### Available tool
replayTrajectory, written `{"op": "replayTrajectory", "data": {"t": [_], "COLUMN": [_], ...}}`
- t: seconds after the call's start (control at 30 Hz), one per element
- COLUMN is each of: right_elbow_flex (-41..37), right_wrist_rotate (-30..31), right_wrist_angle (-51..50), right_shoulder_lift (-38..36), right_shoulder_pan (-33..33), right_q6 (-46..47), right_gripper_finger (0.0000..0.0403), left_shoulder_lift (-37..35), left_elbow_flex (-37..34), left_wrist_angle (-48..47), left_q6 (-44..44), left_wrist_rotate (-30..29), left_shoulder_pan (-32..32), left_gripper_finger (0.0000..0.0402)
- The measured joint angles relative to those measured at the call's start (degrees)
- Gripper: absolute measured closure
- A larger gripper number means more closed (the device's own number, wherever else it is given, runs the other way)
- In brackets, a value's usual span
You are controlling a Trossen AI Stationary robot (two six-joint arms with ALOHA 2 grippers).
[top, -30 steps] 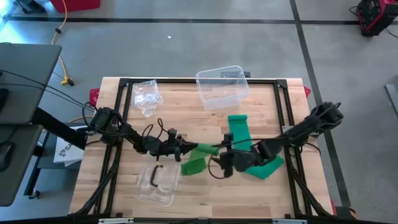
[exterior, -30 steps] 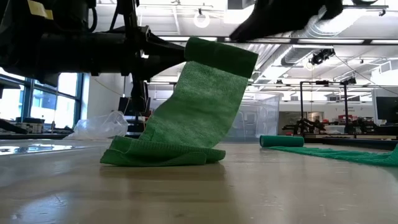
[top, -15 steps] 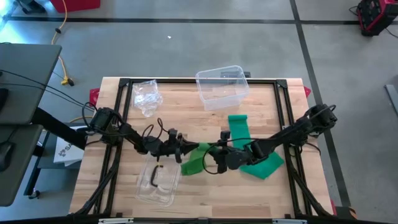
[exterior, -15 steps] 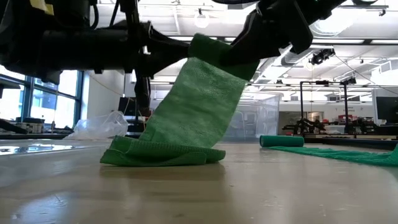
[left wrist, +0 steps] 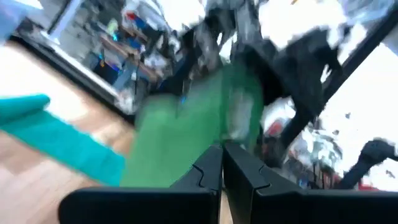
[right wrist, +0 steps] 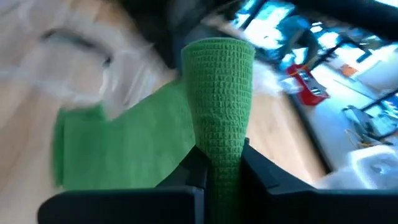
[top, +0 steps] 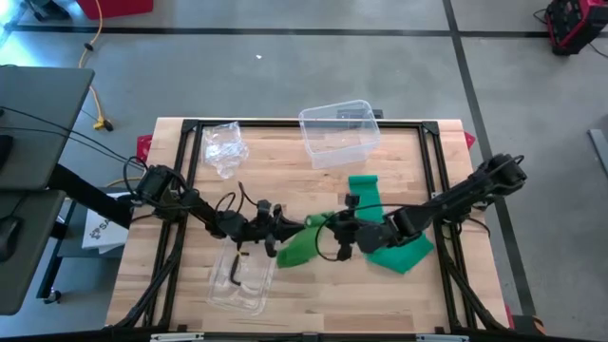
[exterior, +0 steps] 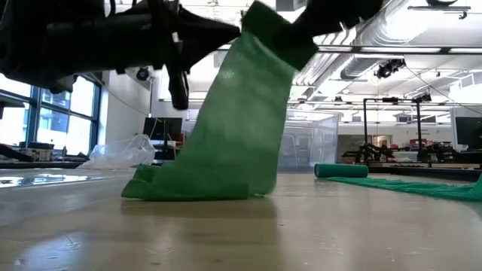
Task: Roll bandage
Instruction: Roll the green bandage
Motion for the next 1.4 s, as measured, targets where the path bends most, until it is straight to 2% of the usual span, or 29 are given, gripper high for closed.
{"op": "replayTrajectory", "data": {"t": [0.13,0.3,0.4,0.53,0.7,0.8,0.93,1.03,1.13,1.27,1.4], "right_elbow_flex": [0.11,0.50,4.06,13.34,24.82,29.25,33.48,34.58,34.60,34.53,34.51], "right_wrist_rotate": [1.87,1.94,1.85,0.40,-12.98,-19.86,-27.73,-31.68,-31.67,-35.07,-40.90], "right_wrist_angle": [-1.90,-3.88,-7.11,-12.29,-18.84,-18.55,-18.30,-18.35,-23.95,-37.11,-42.52], "right_shoulder_lift": [-2.34,-6.71,-8.85,-10.05,-9.91,-9.92,-9.89,-9.89,-9.57,-5.40,1.42], "right_shoulder_pan": [-0.04,1.43,4.21,11.17,18.65,22.11,23.56,20.86,14.16,4.18,-3.19], "right_q6": [0.03,-0.04,-0.57,-6.66,-6.50,-6.41,-5.98,-1.22,6.61,13.05,12.18], "right_gripper_finger": [0.0371,0.0371,0.0371,0.0371,0.0371,0.0371,0.0366,0.0365,0.0371,0.0369,0.0366], "left_shoulder_lift": [-0.19,-0.75,-2.20,-6.11,-14.36,-18.78,-21.26,-21.59,-21.55,-22.12,-23.80], "left_elbow_flex": [-0.09,-0.12,-0.12,-0.12,1.09,5.04,12.15,17.00,20.71,23.60,24.33], "left_wrist_angle": [0.78,0.32,0.29,-1.05,-16.80,-27.94,-39.32,-45.34,-50.96,-61.47,-74.42], "left_q6": [0.38,0.76,1.85,8.62,16.83,22.68,29.38,33.73,34.15,31.26,25.91], "left_wrist_rotate": [0.34,5.73,9.59,9.62,6.46,8.60,10.86,9.51,4.05,-5.89,-12.63], "left_shoulder_pan": [0.12,1.76,2.94,2.33,-0.87,-3.90,-8.42,-10.70,-11.90,-12.84,-14.02], "left_gripper_finger": [0.0381,0.0354,0.0341,0.0340,0.0355,0.0363,0.0368,0.0369,0.0369,0.0369,0.0369]}}
